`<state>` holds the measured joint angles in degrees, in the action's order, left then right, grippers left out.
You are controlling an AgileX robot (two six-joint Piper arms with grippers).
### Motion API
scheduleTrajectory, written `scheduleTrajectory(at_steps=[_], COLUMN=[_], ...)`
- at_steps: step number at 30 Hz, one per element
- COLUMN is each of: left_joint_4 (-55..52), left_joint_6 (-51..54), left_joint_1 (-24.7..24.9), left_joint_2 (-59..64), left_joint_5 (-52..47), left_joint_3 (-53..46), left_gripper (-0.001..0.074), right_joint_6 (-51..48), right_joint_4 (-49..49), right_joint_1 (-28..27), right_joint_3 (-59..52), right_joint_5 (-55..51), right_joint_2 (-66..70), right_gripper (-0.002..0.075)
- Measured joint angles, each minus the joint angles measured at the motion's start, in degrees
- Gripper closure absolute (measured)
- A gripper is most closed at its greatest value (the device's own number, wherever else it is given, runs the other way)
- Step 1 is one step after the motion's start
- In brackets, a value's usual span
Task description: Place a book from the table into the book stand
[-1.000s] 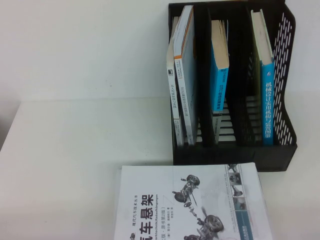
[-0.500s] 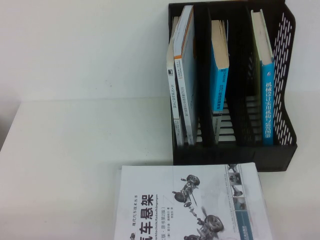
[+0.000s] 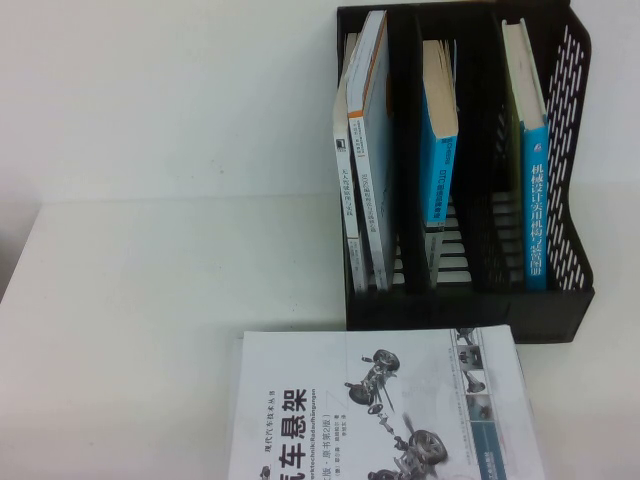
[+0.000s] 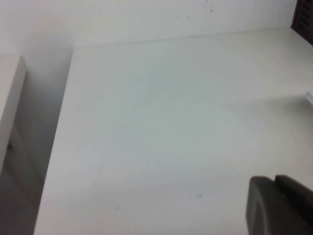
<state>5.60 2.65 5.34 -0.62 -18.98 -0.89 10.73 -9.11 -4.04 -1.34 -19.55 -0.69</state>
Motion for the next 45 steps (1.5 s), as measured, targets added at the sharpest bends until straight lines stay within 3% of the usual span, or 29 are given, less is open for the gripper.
scheduleTrajectory(at_steps=[12, 30, 37, 45], left_joint_4=[-0.21, -0.21, -0.21, 0.29], left_joint_6=[0.59, 0.69, 0.84, -1.24], left_joint_1=[0.0, 0.0, 0.0, 0.0], left_joint_2=[0.0, 0.0, 0.0, 0.0], left_joint_5=[1.41, 33.28, 38.57, 39.83], left_joint_3=[0.0, -0.33, -0.33, -0.33], left_gripper=[0.0737, 0.0738, 0.0738, 0.0738], right_joint_6=[0.0, 0.0, 0.24, 8.09], right_joint_4=[0.0, 0.21, 0.21, 0.21], right_joint_1=[0.0, 0.0, 0.0, 0.0], right_joint_3=[0.0, -0.23, -0.23, -0.23], right_joint_5=[0.0, 21.58, 25.04, 26.08], right_joint_2=[0.0, 0.0, 0.0, 0.0], right_gripper=[0.0721, 0.0721, 0.0721, 0.0721])
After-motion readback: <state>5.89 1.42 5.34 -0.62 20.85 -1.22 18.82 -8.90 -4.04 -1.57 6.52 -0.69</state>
